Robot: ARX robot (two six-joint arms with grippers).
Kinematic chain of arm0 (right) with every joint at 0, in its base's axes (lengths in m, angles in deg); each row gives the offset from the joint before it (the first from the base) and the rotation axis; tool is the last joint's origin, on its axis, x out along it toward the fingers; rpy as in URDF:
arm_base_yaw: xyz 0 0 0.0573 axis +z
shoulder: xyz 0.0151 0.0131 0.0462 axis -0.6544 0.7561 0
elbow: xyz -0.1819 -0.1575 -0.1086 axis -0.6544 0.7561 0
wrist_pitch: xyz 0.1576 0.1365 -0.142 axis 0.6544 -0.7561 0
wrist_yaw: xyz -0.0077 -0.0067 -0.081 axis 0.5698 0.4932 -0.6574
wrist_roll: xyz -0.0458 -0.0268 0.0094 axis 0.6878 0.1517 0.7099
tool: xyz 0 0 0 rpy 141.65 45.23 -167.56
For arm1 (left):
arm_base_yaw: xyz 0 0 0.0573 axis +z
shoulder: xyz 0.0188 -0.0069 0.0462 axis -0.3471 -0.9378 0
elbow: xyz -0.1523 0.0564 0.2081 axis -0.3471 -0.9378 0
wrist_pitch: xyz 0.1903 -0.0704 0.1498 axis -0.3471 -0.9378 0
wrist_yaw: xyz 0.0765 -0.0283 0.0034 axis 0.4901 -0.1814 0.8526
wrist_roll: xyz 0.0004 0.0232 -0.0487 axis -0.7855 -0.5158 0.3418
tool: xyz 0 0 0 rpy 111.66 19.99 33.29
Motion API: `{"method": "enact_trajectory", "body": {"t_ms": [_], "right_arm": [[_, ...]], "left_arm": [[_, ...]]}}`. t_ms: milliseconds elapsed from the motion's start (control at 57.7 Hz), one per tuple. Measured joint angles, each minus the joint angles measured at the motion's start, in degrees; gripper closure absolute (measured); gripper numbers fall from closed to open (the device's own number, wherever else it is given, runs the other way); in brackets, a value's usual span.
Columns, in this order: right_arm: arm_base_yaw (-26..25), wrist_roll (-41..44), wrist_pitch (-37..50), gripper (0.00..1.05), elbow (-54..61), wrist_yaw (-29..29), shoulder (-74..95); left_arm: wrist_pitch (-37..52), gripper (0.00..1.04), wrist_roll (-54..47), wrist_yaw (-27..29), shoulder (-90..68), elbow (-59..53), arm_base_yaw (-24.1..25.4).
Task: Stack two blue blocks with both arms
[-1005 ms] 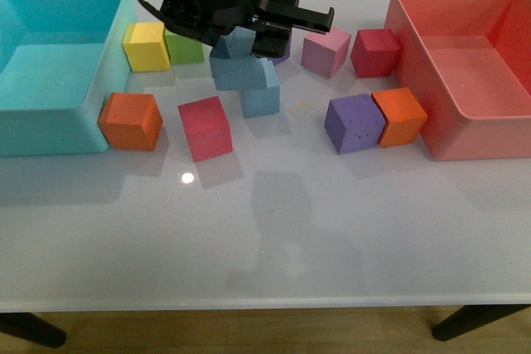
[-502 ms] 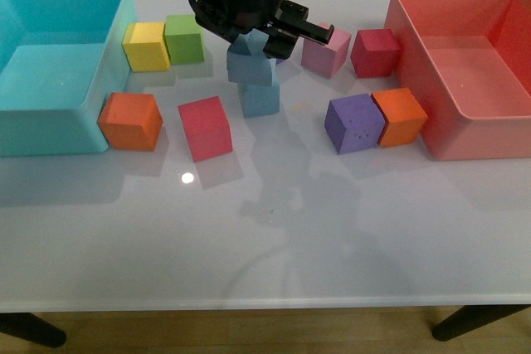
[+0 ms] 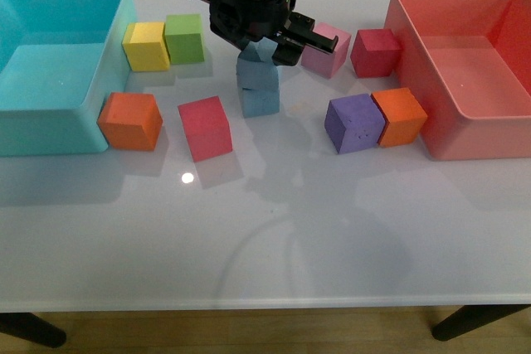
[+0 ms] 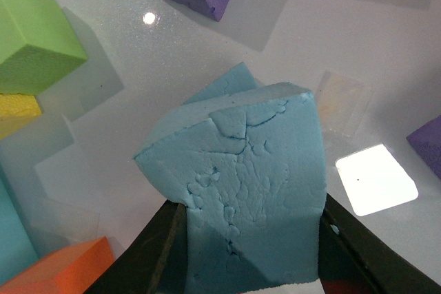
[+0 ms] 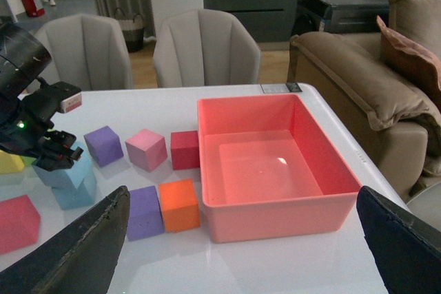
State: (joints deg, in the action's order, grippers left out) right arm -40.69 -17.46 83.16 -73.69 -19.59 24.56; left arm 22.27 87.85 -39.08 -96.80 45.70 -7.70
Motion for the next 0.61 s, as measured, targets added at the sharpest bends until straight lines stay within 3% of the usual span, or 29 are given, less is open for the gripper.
{"method": "enact_trajectory", "body": {"t_ms": [191,312,468,606], "right_arm": [[0.0,0.0,0.0,0.09,0.0,0.0,0.0],[0.0,0.0,0.0,0.09,0.0,0.0,0.0],[0.0,0.0,0.0,0.09,0.0,0.0,0.0],[0.0,0.0,0.0,0.09,0.0,0.0,0.0]], "left_arm": [[-0.7,0.65,-0.2,0.0,-1.2,1.8,0.0],[-0.8,0.45,-0.2,-0.1,-1.3,1.9,0.0],[-0.7,0.10,-0.2,-1.3,-1.3,2.0,0.0],[-0.7,0.09,0.1,-1.7,-1.3,2.0,0.0]]}}
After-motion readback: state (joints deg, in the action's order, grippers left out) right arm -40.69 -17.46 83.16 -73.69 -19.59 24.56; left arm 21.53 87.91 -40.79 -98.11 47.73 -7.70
